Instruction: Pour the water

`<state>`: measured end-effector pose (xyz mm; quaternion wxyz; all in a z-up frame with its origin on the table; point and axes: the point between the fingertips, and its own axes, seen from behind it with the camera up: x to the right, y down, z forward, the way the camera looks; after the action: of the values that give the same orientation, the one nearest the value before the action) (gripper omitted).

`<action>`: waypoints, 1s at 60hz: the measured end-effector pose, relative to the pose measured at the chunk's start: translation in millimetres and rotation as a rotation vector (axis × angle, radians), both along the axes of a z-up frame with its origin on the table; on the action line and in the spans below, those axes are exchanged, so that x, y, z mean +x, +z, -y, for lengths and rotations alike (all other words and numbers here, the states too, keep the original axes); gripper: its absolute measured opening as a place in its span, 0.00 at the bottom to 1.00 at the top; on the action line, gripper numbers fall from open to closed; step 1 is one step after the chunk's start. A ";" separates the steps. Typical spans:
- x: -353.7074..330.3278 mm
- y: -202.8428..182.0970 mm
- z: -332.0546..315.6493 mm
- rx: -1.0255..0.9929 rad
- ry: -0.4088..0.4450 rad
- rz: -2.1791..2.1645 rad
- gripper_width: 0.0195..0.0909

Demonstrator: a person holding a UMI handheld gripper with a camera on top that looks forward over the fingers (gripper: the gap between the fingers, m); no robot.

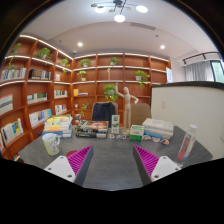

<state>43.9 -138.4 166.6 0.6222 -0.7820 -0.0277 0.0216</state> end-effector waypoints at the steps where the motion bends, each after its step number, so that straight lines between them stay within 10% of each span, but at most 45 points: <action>1: 1.8 -3.3 1.5 -0.006 0.002 0.006 0.91; 32: 260.7 -85.1 3.5 -0.025 -0.330 0.080 0.90; 47: 309.2 -74.9 -50.0 0.035 -0.344 0.113 0.89; 60: 320.7 -61.5 -78.4 0.079 -0.348 0.114 0.60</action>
<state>364.6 -60.0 105.1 0.6444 -0.7498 0.0717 -0.1318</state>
